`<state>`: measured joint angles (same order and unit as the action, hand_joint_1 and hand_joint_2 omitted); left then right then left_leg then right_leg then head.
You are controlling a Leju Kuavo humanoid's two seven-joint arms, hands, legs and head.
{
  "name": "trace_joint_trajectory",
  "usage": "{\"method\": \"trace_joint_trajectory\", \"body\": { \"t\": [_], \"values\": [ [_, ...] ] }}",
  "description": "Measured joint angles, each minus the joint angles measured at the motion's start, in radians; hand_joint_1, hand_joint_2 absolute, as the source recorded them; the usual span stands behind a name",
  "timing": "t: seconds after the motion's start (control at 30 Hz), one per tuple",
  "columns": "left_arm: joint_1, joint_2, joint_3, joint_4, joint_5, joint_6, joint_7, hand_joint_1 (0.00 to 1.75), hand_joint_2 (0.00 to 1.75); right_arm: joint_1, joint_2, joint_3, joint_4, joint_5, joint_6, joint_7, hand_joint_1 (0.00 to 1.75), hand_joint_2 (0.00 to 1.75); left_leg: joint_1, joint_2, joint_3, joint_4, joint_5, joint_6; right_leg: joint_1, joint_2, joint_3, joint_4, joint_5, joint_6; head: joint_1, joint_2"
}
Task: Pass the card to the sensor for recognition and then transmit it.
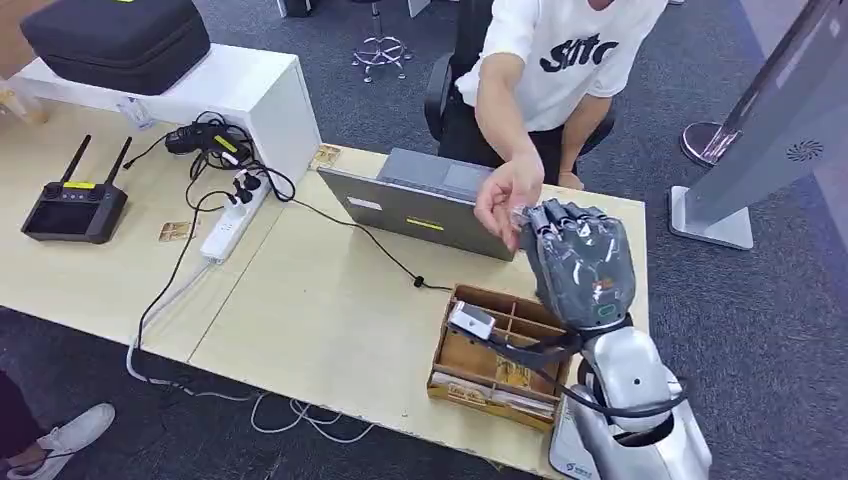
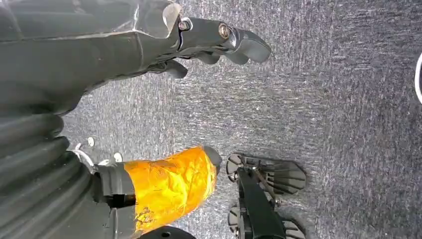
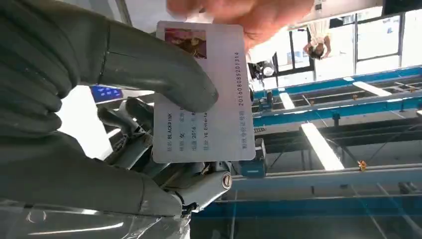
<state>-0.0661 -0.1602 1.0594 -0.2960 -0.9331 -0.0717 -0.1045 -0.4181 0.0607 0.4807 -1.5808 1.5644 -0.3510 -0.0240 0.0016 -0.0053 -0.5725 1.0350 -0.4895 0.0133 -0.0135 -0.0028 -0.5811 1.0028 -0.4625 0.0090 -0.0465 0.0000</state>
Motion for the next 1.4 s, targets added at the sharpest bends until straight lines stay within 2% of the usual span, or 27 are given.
{"method": "trace_joint_trajectory", "body": {
  "t": [0.23, 0.37, 0.53, 0.63, 0.77, 0.87, 1.0, 1.13, 1.27, 1.4],
  "values": [
    [0.0, -0.003, 0.014, 0.0, 0.0, 0.001, 0.0, 0.0, 1.75, 0.059, 0.0, -0.012, -0.045, -0.073, -0.014, -0.039, 1.75, 1.75, 0.0, 0.0, 0.0, 0.0, 0.0, 0.0, 0.0, 0.0, -0.001, 0.0, 0.0, 0.0, 0.0, 0.0],
    [0.001, -0.01, 0.03, 0.0, 0.004, 0.003, 0.0, 0.0, 1.75, 0.147, 0.0, -0.077, -0.083, -0.157, -0.035, -0.089, 1.75, 1.75, 0.0, -0.001, -0.001, 0.0, 0.0, 0.0, 0.0, 0.0, -0.001, 0.0, 0.0, 0.0, 0.0, 0.0],
    [0.0, -0.016, 0.047, 0.0, 0.009, 0.005, 0.0, 0.0, 1.75, 0.205, 0.0, -0.134, -0.106, -0.208, -0.04, -0.112, 1.75, 1.75, 0.0, 0.0, -0.001, 0.0, 0.0, 0.0, 0.0, 0.0, -0.002, -0.001, 0.0, 0.0, 0.0, 0.0],
    [0.002, -0.021, 0.059, 0.0, 0.017, 0.007, -0.001, 0.0, 1.75, 0.28, 0.004, -0.203, -0.125, -0.309, -0.041, -0.147, 1.75, 1.75, 0.0, -0.002, -0.001, 0.0, 0.0, 0.0, 0.0, -0.002, -0.001, -0.001, 0.0, 0.0, 0.0, 0.0],
    [0.008, -0.032, 0.084, -0.003, 0.021, 0.009, -0.002, 0.0, 1.75, 0.378, 0.022, -0.344, -0.134, -0.41, -0.034, -0.233, 1.75, 1.75, 0.0, -0.001, -0.002, 0.0, -0.001, 0.001, 0.0, 0.0, -0.002, -0.001, 0.0, 0.0, 0.0, 0.0],
    [0.007, -0.039, 0.099, -0.01, 0.024, 0.01, -0.002, 0.0, 1.75, 0.415, 0.041, -0.41, -0.141, -0.465, -0.001, -0.253, 1.75, 1.75, -0.001, 0.0, -0.001, 0.0, -0.001, 0.001, 0.0, 0.0, -0.002, -0.001, 0.0, 0.0, 0.0, 0.0],
    [0.012, -0.052, 0.125, -0.028, 0.03, 0.009, -0.002, 0.0, 1.75, 0.488, 0.075, -0.541, -0.158, -0.633, 0.092, -0.329, 1.75, 1.75, -0.001, -0.001, -0.002, 0.0, -0.001, 0.001, 0.0, -0.001, -0.002, -0.001, -0.001, 0.001, 0.0, 0.0],
    [0.011, -0.064, 0.148, -0.045, 0.024, 0.005, 0.002, 0.0, 1.75, 0.521, 0.116, -0.674, -0.157, -0.69, 0.194, -0.341, 1.75, 1.75, 0.0, 0.0, -0.002, 0.0, -0.001, 0.001, 0.0, 0.0, -0.002, -0.001, -0.001, 0.0, 0.0, 0.0],
    [0.011, -0.069, 0.159, -0.057, 0.012, 0.003, 0.01, 0.0, 1.75, 0.521, 0.129, -0.706, -0.116, -0.659, 0.255, -0.326, 1.75, 1.75, 0.0, 0.001, -0.002, 0.0, -0.001, 0.001, 0.0, 0.0, -0.002, -0.001, 0.0, 0.0, 0.0, 0.0],
    [0.01, -0.07, 0.171, -0.06, 0.009, 0.003, 0.01, 0.0, 1.75, 0.518, 0.135, -0.707, -0.072, -0.647, 0.256, -0.32, 1.75, 1.75, 0.0, 0.001, -0.002, 0.0, -0.001, 0.001, 0.0, 0.0, -0.002, -0.001, 0.0, 0.0, 0.0, 0.0]
  ]
}}
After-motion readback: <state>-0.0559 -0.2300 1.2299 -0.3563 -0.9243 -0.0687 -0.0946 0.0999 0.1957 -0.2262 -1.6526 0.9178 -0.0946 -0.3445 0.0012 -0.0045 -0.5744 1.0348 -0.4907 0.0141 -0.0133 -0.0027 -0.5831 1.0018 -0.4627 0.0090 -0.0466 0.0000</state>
